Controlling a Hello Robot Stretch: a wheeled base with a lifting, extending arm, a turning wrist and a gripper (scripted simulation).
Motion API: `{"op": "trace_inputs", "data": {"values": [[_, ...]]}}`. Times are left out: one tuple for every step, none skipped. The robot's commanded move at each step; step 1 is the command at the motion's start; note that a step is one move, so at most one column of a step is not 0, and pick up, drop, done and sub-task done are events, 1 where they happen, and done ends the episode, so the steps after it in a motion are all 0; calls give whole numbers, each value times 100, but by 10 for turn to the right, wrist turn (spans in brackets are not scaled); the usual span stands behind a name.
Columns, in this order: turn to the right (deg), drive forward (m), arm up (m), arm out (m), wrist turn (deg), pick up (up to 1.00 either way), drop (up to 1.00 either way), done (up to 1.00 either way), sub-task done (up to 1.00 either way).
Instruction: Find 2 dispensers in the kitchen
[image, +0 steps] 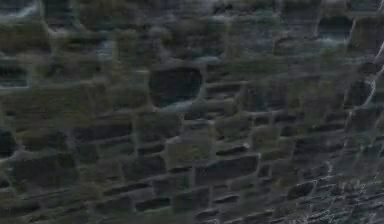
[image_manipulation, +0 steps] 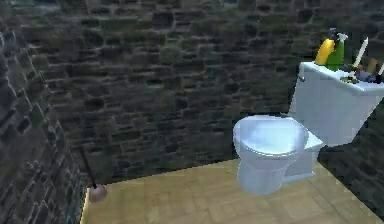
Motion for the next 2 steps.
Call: {"op": "trace_inputs", "data": {"values": [[-450,0,0,0,0,0,0,0,0],[-450,0,0,0,0,0,0,0,0]]}}
